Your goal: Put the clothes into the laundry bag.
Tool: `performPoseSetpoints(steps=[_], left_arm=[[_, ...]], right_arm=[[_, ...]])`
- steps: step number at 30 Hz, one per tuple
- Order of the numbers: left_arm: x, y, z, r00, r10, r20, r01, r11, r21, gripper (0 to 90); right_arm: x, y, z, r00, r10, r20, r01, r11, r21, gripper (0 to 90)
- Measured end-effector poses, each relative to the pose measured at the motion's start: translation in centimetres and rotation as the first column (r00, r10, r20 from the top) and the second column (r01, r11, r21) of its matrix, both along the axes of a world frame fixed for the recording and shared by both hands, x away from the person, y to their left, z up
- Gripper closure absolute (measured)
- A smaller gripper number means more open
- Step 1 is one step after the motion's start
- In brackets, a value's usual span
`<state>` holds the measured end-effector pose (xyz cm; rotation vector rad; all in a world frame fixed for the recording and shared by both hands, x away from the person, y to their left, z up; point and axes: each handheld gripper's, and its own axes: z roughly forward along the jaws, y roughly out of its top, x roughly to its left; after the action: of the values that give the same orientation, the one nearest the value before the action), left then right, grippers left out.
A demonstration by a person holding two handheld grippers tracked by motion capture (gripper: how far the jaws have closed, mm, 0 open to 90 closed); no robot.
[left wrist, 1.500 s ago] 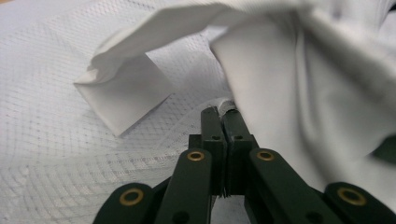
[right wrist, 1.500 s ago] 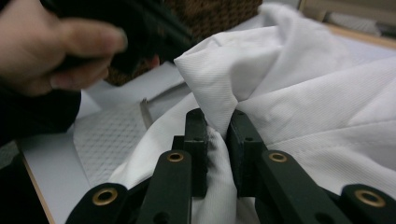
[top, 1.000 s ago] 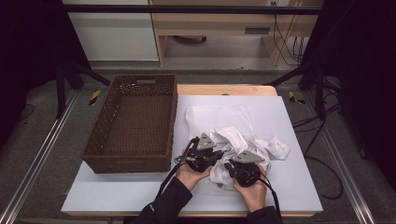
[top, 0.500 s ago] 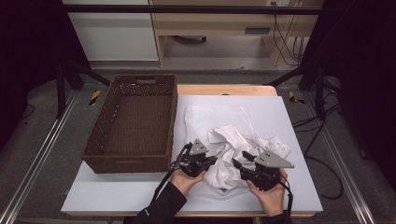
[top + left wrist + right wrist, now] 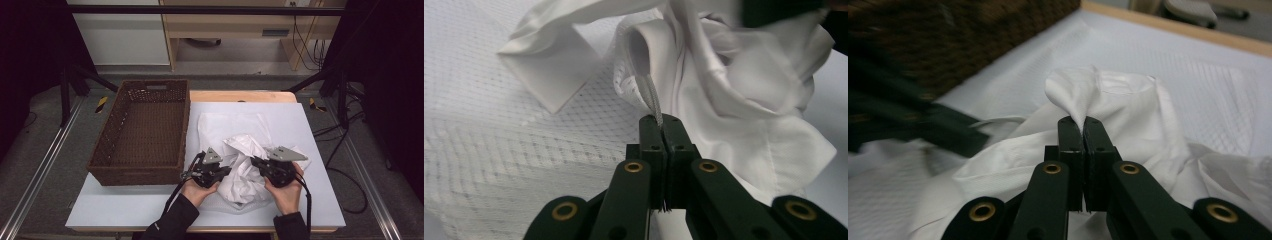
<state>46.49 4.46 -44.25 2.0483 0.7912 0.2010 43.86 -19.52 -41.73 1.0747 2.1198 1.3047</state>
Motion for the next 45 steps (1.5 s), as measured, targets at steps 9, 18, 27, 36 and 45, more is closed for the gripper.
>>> performPoseSetpoints(steps=[9,18,27,36,45], left_arm=[[0.2,0.1,2.2,0.9997,0.006,0.024,-0.005,0.9995,-0.032,89.3],[-0.4,0.0,2.2,0.9989,-0.008,0.046,0.009,0.9996,-0.027,89.3],[0.0,0.7,1.5,0.9996,0.005,0.03,-0.004,0.9997,-0.025,89.3],[-0.2,0.8,1.6,0.9986,-0.003,0.053,0.002,1.0,0.005,89.3],[0.1,0.6,1.4,0.9988,0.008,0.048,-0.008,0.9999,0.008,89.3]], right_arm=[[-4.4,1.9,-2.5,0.9663,0.25,-0.063,-0.249,0.9683,0.014,89.1],[-1.5,5.2,-6.5,0.9849,0.103,-0.14,-0.115,0.9896,-0.086,81.9],[-4.4,2.1,-1.5,0.9891,0.147,-0.003,-0.147,0.988,0.048,57.4],[1.2,0.6,0.6,0.9979,-0.057,-0.032,0.058,0.9972,0.047,29.5],[3.7,1.5,-3.9,0.9724,0.023,-0.232,-0.001,0.9954,0.096,51.9]])
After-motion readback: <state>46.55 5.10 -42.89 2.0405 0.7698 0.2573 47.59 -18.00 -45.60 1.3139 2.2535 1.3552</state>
